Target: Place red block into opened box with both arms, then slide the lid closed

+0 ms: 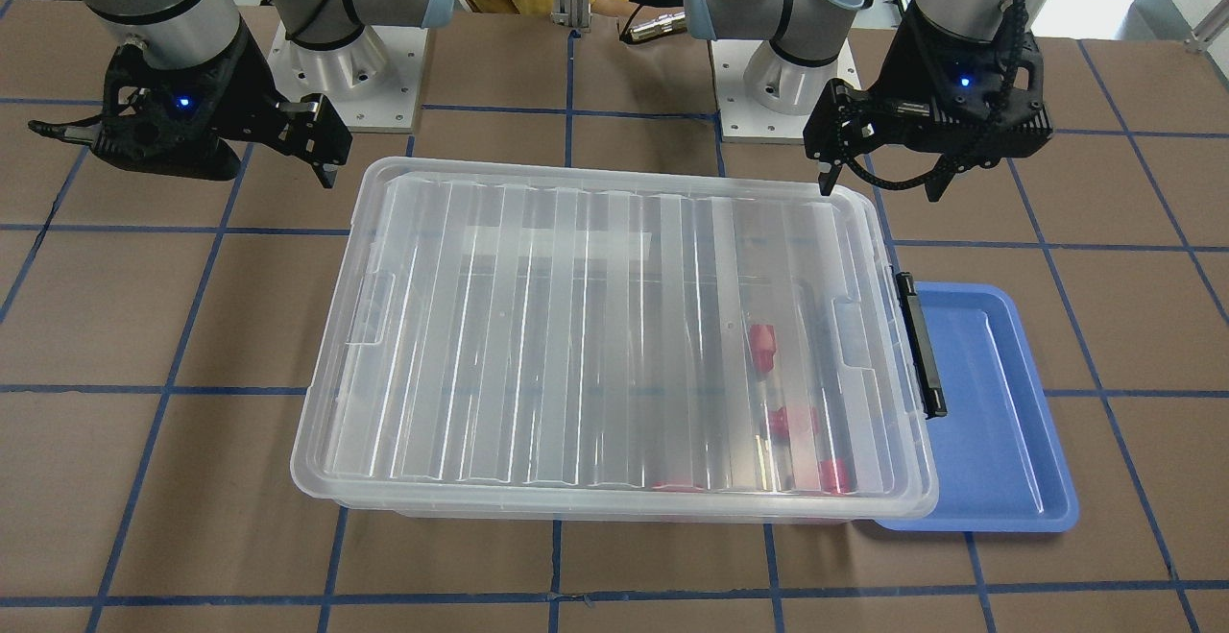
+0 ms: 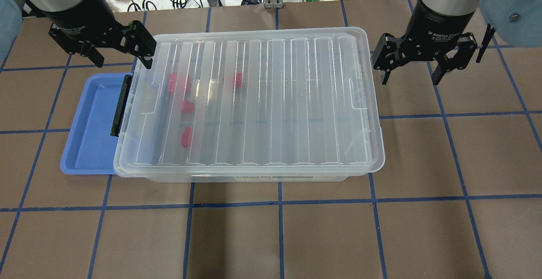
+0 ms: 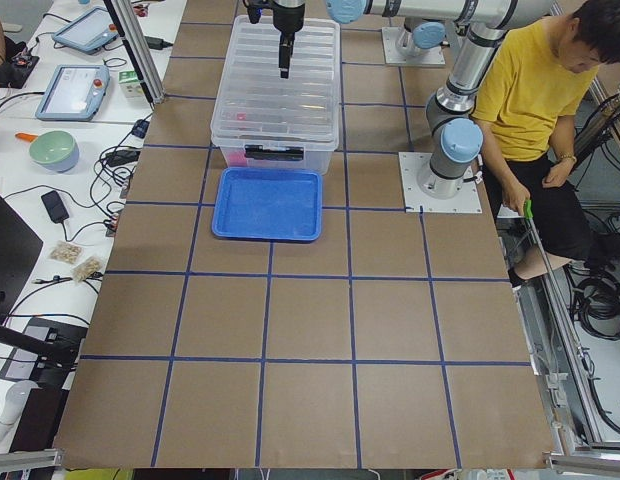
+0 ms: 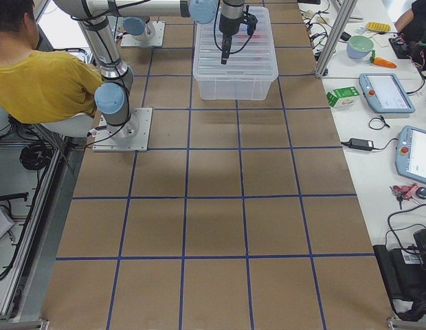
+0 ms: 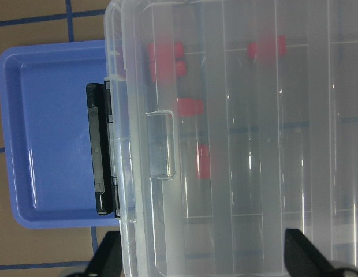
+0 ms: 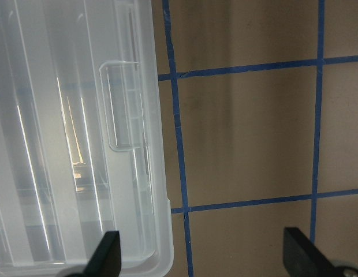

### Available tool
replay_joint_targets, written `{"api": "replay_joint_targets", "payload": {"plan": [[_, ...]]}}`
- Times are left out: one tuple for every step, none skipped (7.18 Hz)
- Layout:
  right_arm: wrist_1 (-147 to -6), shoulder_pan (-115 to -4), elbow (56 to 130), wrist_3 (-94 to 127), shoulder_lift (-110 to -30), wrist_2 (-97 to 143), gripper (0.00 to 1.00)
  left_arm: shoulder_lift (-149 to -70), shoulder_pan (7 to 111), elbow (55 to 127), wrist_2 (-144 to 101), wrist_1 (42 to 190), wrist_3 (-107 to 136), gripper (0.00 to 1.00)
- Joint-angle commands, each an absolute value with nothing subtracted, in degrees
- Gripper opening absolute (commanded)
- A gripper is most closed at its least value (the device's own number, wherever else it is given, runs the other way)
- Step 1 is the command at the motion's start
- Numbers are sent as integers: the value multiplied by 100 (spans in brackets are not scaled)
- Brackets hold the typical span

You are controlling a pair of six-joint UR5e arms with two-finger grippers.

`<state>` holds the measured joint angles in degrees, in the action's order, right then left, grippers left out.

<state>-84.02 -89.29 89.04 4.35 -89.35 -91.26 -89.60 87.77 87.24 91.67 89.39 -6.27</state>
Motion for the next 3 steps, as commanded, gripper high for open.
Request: {"api": "replay_joint_targets", "payload": {"plan": [[-8393,-8921,8912,431,-8947,-9088,100,-8982,8780,8736,9167,8938,-615,100],[-8454,-8938,8903,448,-8956,-9070,100,-8991,8780,8710,9167,8938,-615,100],[-8455,-8956,8895,466,-8965,-8983,100,-8983,8780,8736,9176,8938,-615,100]]}}
